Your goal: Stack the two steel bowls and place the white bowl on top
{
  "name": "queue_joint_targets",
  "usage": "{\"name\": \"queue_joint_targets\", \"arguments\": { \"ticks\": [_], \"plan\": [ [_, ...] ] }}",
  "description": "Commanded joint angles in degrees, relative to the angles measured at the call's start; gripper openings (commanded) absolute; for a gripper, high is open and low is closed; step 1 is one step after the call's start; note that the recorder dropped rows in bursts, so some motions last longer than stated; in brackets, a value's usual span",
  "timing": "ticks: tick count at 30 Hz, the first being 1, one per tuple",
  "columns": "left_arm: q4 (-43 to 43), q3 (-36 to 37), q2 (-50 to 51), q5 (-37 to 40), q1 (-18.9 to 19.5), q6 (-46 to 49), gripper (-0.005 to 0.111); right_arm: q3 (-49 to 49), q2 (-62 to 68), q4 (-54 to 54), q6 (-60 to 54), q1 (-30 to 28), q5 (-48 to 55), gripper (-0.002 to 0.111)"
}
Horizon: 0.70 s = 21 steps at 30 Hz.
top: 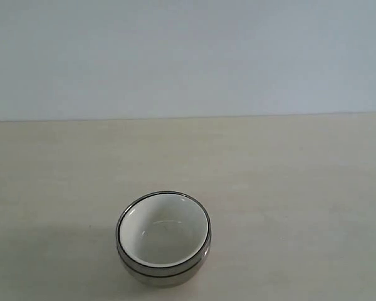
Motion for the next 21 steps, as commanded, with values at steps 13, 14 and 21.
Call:
{"name": "queue_joint_targets", "arguments": {
  "ticks": [13,14,21],
  "plan": [
    [-2.4,16.2,-0.1,-17.2,0.5,0.1,0.004,0.0,-0.3,-0.1,-0.2,-0.4,-0.3,0.000],
    [-2.4,16.4,-0.1,-17.2,0.5,-0.2,0.004,0.0,-0.3,-0.1,-0.2,-0.4,-0.3,0.000],
    [20.6,16.4,-0.1,-15.9,0.5,-22.5,0.004,0.0,-0.3,-0.1,-0.2,-0.4,-0.3,0.000]
  ]
}}
